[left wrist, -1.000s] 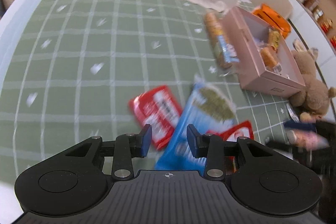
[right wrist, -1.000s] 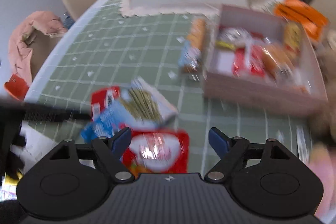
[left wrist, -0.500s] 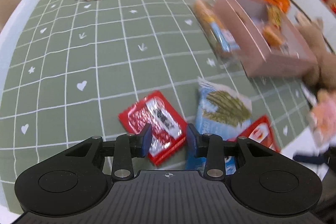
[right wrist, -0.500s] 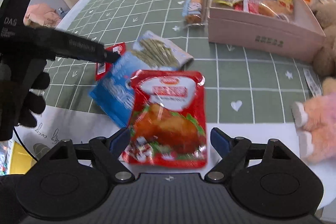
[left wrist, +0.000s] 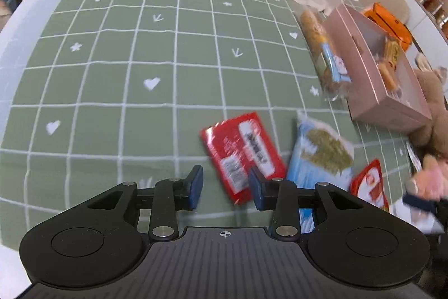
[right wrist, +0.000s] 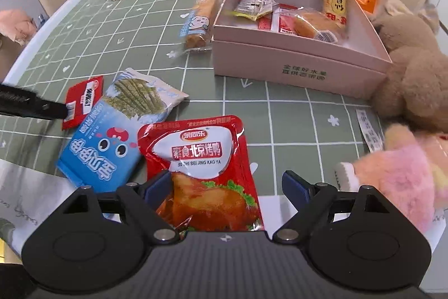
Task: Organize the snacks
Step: 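Grasp the small red packet with left tool while right tool reaches for bread stick, then grasp the wrapped orange bread stick with right tool while left tool lifts red packet, then release red packet into pink box with left tool while right tool carries bread stick over box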
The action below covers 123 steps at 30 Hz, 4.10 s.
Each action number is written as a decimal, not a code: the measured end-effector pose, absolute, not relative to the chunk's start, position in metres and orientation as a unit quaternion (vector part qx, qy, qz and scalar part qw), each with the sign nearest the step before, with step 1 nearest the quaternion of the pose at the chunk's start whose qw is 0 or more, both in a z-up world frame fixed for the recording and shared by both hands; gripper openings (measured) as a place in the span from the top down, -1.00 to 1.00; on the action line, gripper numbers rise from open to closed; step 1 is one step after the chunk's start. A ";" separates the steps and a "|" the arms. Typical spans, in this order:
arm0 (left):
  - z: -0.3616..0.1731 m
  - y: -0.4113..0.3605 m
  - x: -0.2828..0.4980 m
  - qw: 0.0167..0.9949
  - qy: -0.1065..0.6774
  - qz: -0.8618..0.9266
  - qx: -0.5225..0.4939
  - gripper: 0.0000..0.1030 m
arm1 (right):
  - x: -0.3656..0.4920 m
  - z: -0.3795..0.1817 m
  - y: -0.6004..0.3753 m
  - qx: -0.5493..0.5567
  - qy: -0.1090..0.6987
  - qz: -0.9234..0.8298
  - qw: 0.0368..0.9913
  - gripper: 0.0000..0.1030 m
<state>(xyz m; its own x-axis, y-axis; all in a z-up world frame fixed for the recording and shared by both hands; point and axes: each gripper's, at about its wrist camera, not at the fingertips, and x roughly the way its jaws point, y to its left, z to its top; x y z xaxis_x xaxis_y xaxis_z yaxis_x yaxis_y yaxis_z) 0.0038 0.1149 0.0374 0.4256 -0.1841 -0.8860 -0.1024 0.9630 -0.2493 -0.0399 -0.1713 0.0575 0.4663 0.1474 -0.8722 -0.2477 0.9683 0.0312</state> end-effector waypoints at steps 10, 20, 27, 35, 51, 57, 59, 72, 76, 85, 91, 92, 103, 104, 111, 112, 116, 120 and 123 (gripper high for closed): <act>0.032 0.058 0.037 0.862 0.505 -0.051 0.001 -0.09 | -0.063 0.055 -0.174 -0.039 0.517 0.119 0.847 -0.68; 0.032 0.069 0.021 0.868 0.492 -0.048 0.037 -0.13 | -0.024 0.095 -0.151 -0.075 0.455 0.157 0.873 -0.68; 0.034 0.119 -0.013 0.870 0.493 0.008 -0.003 -0.13 | 0.093 0.118 -0.087 -0.119 0.443 0.155 0.875 0.00; 0.037 0.159 -0.044 0.866 0.494 0.049 -0.065 -0.12 | 0.172 0.038 -0.010 -0.317 0.438 0.097 0.836 0.01; 0.035 0.151 -0.042 0.869 0.486 0.039 -0.078 -0.12 | 0.095 0.055 -0.009 -0.117 0.515 0.285 0.800 0.20; 0.034 0.151 -0.047 0.872 0.482 0.032 -0.080 -0.12 | 0.062 0.048 -0.031 -0.131 0.502 0.274 0.810 -0.27; 0.034 0.146 -0.046 0.872 0.484 0.028 -0.062 -0.15 | 0.055 0.044 -0.040 -0.129 0.505 0.269 0.810 -0.33; 0.030 0.138 -0.028 0.876 0.481 0.018 -0.039 -0.37 | 0.047 0.041 -0.027 -0.172 0.463 0.266 0.828 -0.49; 0.030 0.143 -0.028 0.875 0.481 0.009 -0.053 -0.38 | 0.063 0.042 -0.008 -0.160 0.481 0.279 0.816 0.14; 0.028 0.128 -0.019 0.874 0.486 0.012 -0.006 -0.38 | 0.034 0.114 -0.050 -0.088 0.456 0.297 0.834 0.42; 0.028 0.121 -0.012 0.870 0.494 0.004 0.004 -0.36 | 0.018 0.144 -0.107 -0.048 0.441 0.258 0.858 0.43; 0.028 0.120 -0.011 0.869 0.495 0.001 0.006 -0.33 | 0.017 0.144 -0.116 -0.041 0.442 0.250 0.861 0.43; 0.036 0.090 -0.033 0.867 0.492 -0.083 -0.006 -0.09 | -0.014 0.152 -0.186 0.018 0.444 0.176 0.879 0.44; 0.040 0.087 -0.037 0.868 0.488 -0.091 -0.007 -0.09 | -0.017 0.157 -0.191 0.024 0.439 0.172 0.882 0.44; 0.117 0.066 -0.042 0.894 0.415 -0.167 -0.030 -0.05 | -0.042 0.210 -0.226 0.062 0.381 0.144 0.911 0.45; 0.136 0.061 -0.037 0.899 0.395 -0.184 -0.035 -0.05 | -0.046 0.220 -0.232 0.064 0.368 0.139 0.917 0.45; 0.212 0.032 -0.006 0.918 0.311 -0.245 -0.024 -0.06 | -0.056 0.253 -0.245 0.054 0.321 0.120 0.938 0.45; 0.260 -0.011 0.044 0.924 0.263 -0.278 -0.008 -0.08 | -0.058 0.270 -0.258 0.048 0.300 0.098 0.948 0.45; 0.277 -0.041 0.084 0.922 0.258 -0.288 -0.014 -0.17 | -0.058 0.273 -0.264 0.041 0.297 0.087 0.950 0.45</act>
